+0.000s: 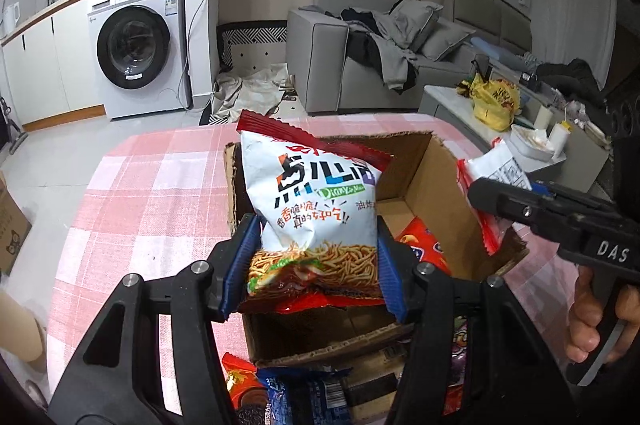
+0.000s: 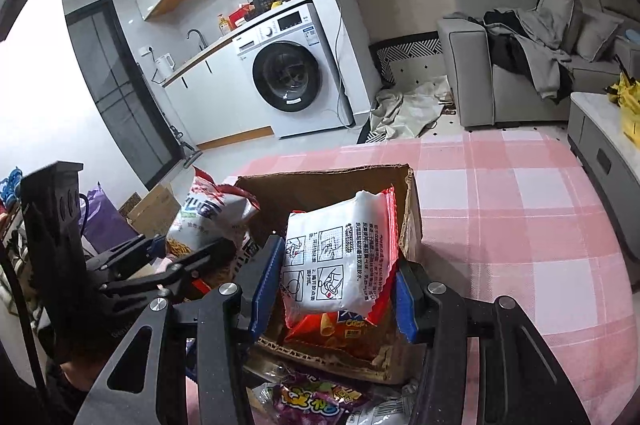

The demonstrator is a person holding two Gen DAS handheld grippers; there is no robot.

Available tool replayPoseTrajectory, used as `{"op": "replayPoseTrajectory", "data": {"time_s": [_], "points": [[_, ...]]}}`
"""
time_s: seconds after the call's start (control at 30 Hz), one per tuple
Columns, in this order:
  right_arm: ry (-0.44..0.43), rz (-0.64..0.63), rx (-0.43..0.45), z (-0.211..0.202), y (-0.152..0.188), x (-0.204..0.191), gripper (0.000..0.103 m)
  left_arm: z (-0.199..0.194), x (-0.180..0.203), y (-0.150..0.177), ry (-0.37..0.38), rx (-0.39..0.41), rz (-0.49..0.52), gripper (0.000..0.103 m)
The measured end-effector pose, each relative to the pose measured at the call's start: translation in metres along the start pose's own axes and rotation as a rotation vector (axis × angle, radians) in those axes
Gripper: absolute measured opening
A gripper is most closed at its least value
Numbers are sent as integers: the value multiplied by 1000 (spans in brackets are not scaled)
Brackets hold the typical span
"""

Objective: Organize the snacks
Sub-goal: 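Lift both packets over the box and release them inside, then move right tool to the silver-white bag beside the box and grasp it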

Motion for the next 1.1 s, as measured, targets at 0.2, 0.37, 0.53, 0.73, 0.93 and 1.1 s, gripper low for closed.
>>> {"op": "replayPoseTrajectory", "data": {"time_s": [0.2, 0.37, 0.53, 0.73, 0.93, 1.1], "points": [[6, 1, -12, 8, 1, 2, 50, 11, 5, 1, -5, -3, 14, 53], [4, -6, -17, 7, 0, 0, 54, 6, 5, 3, 9, -11, 15, 53], [-5, -28, 36, -10, -6, -4, 75, -14, 1, -1, 30, -3, -7, 82], [12, -30, 30, -29, -3, 1, 103, -45, -6, -4, 39, 18, -35, 102], [42, -36, 12, -46, 12, 9, 103, -75, -12, 7, -7, 25, -34, 102], [60, -40, -22, -54, 25, 10, 103, -94, -21, 22, -45, 19, -32, 102]]}}
Point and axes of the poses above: each gripper's, at about its wrist camera, not at the fingertips, and z roughly the way its jaws point, x to its right, y to its underside, the point moved 6 cm from there along z, roughly the way its jaws point, and after that the axes turned 6 degrees about x, right-handed, at the moved point
